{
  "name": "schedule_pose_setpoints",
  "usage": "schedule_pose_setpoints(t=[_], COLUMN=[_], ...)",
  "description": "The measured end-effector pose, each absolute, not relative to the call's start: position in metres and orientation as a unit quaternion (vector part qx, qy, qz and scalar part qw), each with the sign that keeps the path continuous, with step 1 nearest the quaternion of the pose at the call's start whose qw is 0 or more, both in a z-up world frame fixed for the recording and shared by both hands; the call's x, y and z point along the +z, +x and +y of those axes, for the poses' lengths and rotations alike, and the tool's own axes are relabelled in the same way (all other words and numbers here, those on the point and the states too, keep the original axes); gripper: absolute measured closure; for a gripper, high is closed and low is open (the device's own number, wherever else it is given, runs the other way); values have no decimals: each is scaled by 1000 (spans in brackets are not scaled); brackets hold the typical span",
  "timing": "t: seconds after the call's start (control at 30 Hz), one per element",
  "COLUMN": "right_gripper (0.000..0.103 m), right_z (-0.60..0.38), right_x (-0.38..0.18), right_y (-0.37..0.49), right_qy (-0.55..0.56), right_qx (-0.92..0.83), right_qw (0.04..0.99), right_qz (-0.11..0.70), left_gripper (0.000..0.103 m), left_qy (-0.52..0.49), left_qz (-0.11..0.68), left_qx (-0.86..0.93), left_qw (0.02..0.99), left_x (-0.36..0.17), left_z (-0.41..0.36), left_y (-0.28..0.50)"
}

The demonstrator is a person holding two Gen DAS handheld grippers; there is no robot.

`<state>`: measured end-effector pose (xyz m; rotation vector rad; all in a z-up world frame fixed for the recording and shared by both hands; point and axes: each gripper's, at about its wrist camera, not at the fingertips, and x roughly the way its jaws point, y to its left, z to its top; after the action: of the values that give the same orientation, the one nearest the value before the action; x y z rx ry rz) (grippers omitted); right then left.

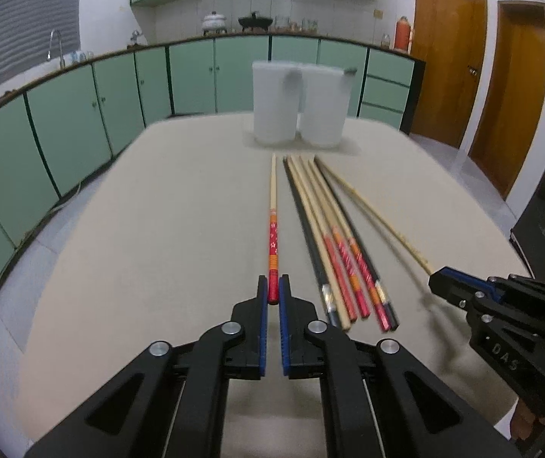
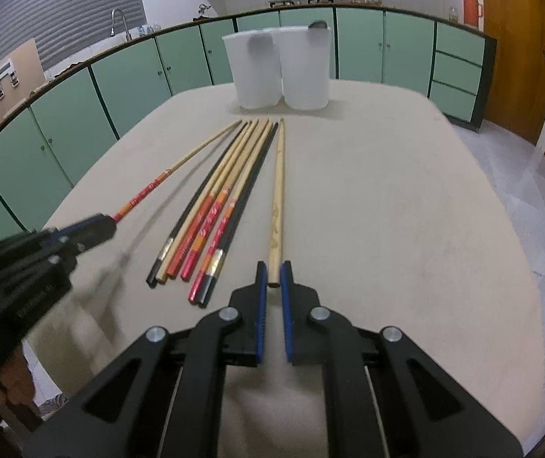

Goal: Organize utensils
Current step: 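Lift both chopsticks and carry them over the white holder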

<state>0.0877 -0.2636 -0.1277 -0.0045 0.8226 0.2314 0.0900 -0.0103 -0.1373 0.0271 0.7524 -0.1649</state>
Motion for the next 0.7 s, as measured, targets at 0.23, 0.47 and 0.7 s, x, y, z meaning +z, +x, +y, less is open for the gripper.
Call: schedule_pose_setpoints(t=[0.23, 0.47, 0.7], right_gripper=[96, 97, 97], right_z=[-268, -277, -287], right_x=[-98, -61, -24], right_y=[90, 97, 111], right_qy=[-8, 1, 18], right_qx=[107, 110, 113], right_qw=[923, 936, 944], right_qz=[370, 335, 311], left_gripper=[97, 97, 97], left_qy=[10, 3, -4], left_qz=[332, 284, 250], left_qx=[-91, -88, -94], left_qw=[939, 955, 964], left_x=[-100, -63, -32], left_z=[-6, 2, 4], left_y=[90, 95, 109])
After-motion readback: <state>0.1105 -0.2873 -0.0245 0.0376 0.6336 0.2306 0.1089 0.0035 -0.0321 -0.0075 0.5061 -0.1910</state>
